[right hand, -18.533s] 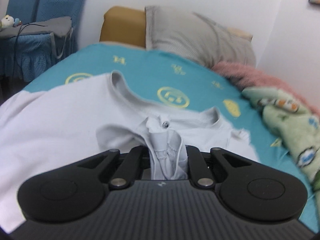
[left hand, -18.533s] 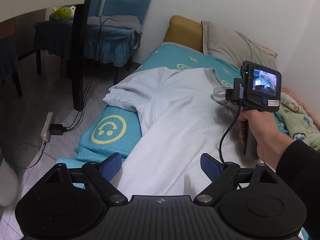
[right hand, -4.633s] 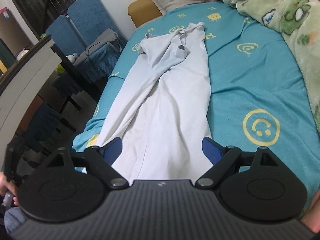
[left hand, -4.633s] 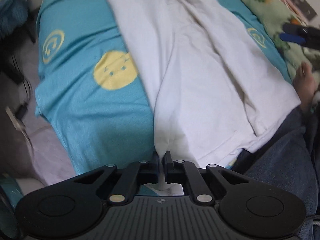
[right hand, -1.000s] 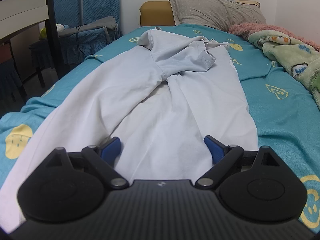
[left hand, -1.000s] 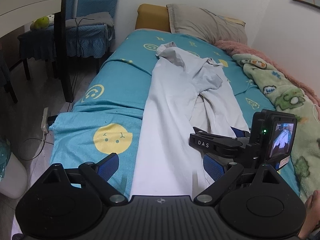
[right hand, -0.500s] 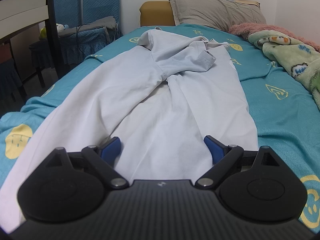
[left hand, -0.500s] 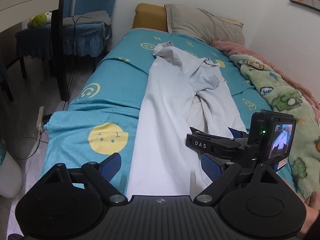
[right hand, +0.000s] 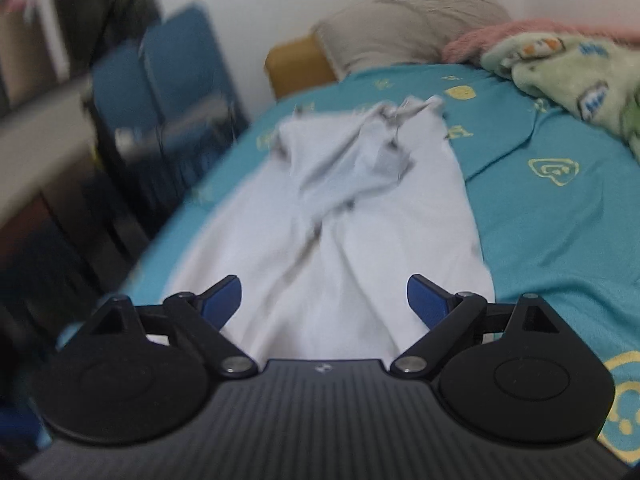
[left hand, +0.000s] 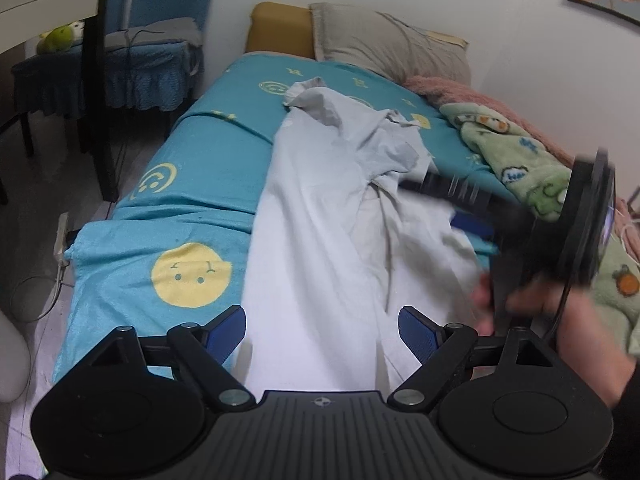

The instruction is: Fold clothes

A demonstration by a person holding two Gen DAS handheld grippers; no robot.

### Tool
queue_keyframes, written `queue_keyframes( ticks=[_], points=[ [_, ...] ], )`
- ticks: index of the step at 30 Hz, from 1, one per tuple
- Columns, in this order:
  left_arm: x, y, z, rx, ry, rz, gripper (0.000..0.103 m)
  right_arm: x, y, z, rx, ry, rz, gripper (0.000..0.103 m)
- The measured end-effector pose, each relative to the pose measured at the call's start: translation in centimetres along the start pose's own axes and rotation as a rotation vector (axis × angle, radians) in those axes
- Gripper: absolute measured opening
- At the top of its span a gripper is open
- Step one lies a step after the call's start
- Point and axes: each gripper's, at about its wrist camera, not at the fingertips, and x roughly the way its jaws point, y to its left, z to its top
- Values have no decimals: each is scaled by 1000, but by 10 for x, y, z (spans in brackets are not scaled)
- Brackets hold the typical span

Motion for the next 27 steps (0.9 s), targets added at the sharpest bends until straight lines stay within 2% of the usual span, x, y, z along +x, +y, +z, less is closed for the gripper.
queue_keyframes(
  ticks=[1, 3, 5, 6, 7, 11, 13, 15, 17, 20, 21, 22, 24, 27],
  points=[
    [2, -3, 0, 12, 7, -13, 82, 1, -9, 11, 91, 3, 52, 91],
    [8, -8, -1, 29, 29, -51, 77, 18, -28, 27, 271, 89, 169, 91],
    [17, -12, -3, 41, 62, -95, 68, 37, -39, 31, 366, 153, 243, 92],
    [21, -15, -5, 50, 81, -112, 63, 47, -44, 32, 404, 182, 275, 80],
    [25, -17, -6, 58, 98, -126, 57, 56, -46, 31, 418, 207, 287, 73],
    [43, -22, -11, 78, 159, -155, 48, 90, -43, 24, 411, 289, 287, 69],
    [52, -22, -13, 76, 194, -154, 35, 102, -37, 22, 385, 303, 277, 68],
    [59, -18, -14, 57, 223, -155, 31, 113, -30, 20, 344, 315, 262, 68],
    [65, -14, -14, 35, 242, -158, 22, 120, -20, 22, 284, 312, 239, 67],
    [67, -8, -15, 11, 238, -180, 10, 126, -13, 24, 232, 312, 185, 43],
    [67, -8, -15, 11, 232, -191, 5, 128, -11, 25, 215, 314, 166, 26],
    [65, -8, -15, 14, 222, -209, 3, 127, -11, 27, 206, 307, 162, 13],
    [58, -9, -15, 24, 185, -246, 2, 122, -12, 29, 200, 283, 170, 8],
    [46, -10, -14, 36, 129, -298, 2, 111, -10, 36, 184, 240, 175, 6]
  ],
)
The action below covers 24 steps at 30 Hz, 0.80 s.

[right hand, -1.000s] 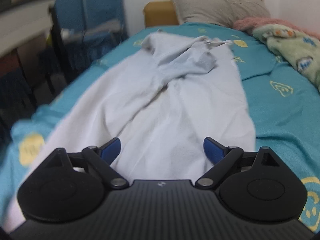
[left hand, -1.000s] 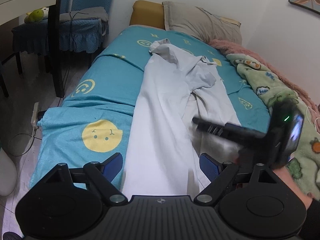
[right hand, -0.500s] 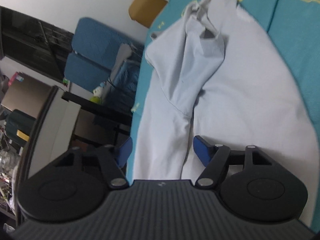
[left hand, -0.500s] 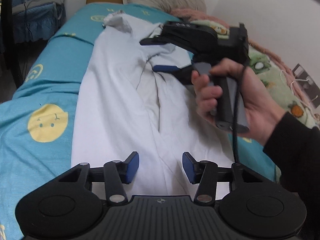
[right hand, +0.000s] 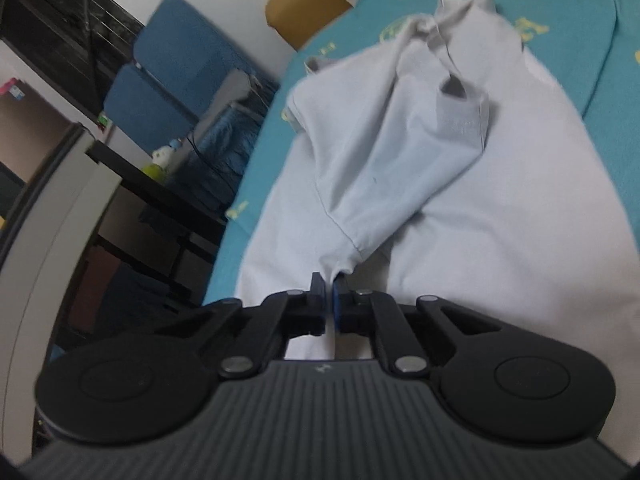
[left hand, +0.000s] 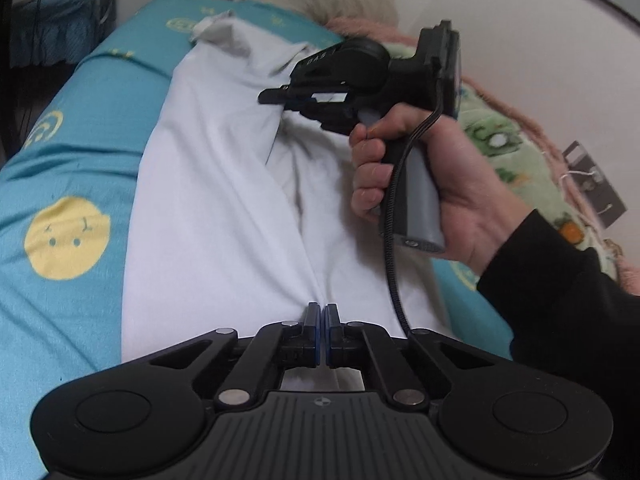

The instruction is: Fold clothes

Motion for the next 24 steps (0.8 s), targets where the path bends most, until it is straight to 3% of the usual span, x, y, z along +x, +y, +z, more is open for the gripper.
queue_keyframes(
  ticks=[4, 9, 11, 13, 16, 17, 18, 19, 21, 24],
  points=[
    [-5, -6, -2, 25, -20, -74, 1, -14, 6, 7, -23, -50, -44, 6],
    [10, 1, -3, 18, 40, -70, 3, -8, 6, 7, -126, -42, -165, 6],
    [12, 6, -1, -10, 67, -64, 17, -4, 4, 4, -142, -22, -178, 8],
    [11, 13, 1, -40, 95, -55, 54, -10, 8, 3, -161, -25, -185, 9],
    [3, 28, 5, -111, 87, -68, 65, -25, 17, 3, -184, -34, -192, 11],
    [-2, 34, 5, -142, 73, -72, 69, -32, 20, 3, -182, -33, -191, 15],
    [-8, 41, 6, -174, 57, -73, 74, -40, 24, 3, -179, -34, -189, 31],
    [-14, 47, 6, -201, 41, -73, 76, -51, 26, 1, -174, -43, -185, 63],
    [-26, 57, 6, -249, 6, -73, 80, -74, 30, -4, -164, -65, -171, 88],
    [-38, 74, 4, -350, -26, -50, 83, -108, 33, -15, -158, -53, -158, 85]
  ],
)
